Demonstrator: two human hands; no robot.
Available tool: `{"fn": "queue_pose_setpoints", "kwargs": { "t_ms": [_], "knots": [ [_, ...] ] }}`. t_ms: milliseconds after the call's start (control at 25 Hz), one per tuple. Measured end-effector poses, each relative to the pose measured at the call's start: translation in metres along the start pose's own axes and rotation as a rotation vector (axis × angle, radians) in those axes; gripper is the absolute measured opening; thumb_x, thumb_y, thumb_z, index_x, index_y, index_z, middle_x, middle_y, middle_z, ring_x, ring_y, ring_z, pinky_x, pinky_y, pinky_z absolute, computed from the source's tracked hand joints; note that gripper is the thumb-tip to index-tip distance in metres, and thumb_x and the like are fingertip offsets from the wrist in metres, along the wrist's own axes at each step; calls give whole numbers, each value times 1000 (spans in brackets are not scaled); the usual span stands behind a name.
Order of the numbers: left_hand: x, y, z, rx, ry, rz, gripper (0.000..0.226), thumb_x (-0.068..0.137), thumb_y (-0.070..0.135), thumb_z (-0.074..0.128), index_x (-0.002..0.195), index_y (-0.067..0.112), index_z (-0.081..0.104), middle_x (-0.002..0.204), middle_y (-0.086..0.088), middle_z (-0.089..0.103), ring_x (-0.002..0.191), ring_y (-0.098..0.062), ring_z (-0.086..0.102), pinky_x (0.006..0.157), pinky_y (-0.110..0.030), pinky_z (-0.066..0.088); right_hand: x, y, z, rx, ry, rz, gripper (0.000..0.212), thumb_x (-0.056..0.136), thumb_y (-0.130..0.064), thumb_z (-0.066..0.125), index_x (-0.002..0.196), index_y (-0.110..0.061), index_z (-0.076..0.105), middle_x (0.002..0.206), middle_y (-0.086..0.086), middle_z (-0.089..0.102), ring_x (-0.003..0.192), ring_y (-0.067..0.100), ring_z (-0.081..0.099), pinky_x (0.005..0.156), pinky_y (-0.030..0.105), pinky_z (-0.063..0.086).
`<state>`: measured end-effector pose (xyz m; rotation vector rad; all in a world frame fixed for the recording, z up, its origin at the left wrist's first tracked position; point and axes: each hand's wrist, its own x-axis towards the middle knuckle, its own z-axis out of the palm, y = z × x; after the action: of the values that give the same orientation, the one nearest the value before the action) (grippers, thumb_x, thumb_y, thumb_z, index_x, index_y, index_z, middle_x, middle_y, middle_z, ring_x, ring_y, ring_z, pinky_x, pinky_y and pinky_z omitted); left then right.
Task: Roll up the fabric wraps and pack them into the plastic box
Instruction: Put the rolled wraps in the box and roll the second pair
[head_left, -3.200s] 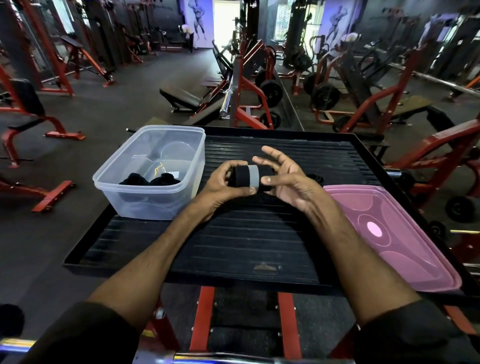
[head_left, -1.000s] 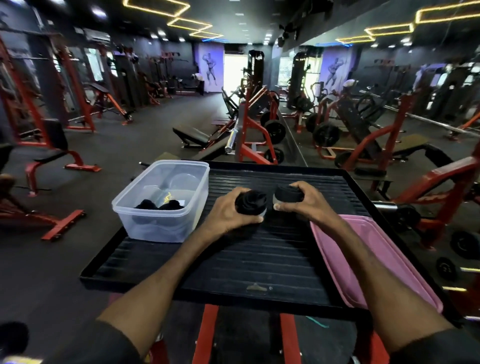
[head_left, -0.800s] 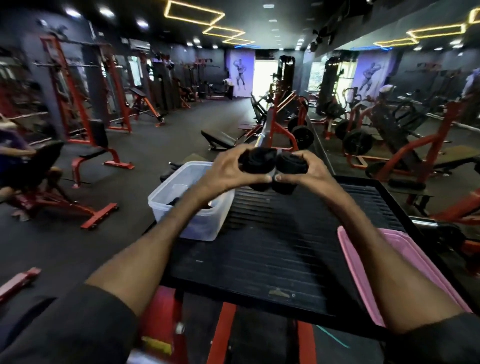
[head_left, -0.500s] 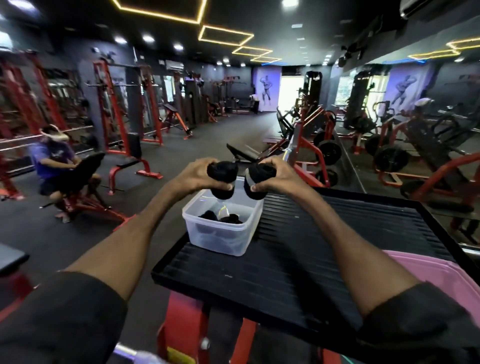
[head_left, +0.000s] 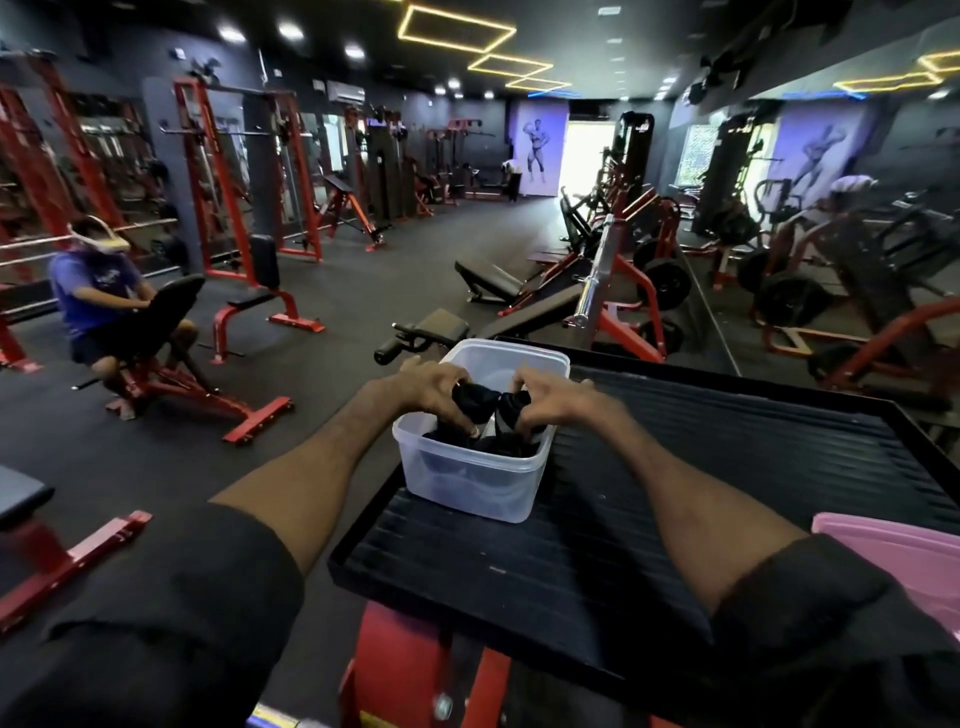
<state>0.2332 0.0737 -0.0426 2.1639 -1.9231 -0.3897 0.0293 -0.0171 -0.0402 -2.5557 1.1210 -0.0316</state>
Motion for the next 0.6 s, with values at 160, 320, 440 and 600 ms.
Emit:
{"fn": "queue_pose_setpoints", "kwargs": {
  "t_ms": [160,320,440,600],
  "knots": [
    [8,-6,5,208,-82,-2,55,62,77,71,98,35,64,92,18,57,106,-9,47,111,-51,21,2,-7,4,-168,-97,-3,48,81,-29,70,125,-32,53,119,-8,59,113,17,50,109,57,22],
    [-5,-11,4,-341,143,156,34,87,34,77,116,19,66,122,4,59,106,0,56,93,-13,40,1,21,6,478,271,-112,52,69,-47,80,116,-52,58,119,-9,64,117,18,60,103,53,44],
    [-19,-20,19,-997,328,-57,43,93,26,69,131,8,61,125,-7,64,100,-11,62,87,-21,48,-19,41,24,1027,621,118,61,72,-38,76,128,-43,54,121,-7,60,110,15,56,93,42,48],
    [-35,-15,44,-1400,236,-200,55,78,32,74,126,6,63,117,-14,68,100,-24,67,89,-30,56,-33,27,61,1437,177,331,28,91,-37,57,114,-22,63,103,2,66,89,19,59,68,33,44]
  ]
}}
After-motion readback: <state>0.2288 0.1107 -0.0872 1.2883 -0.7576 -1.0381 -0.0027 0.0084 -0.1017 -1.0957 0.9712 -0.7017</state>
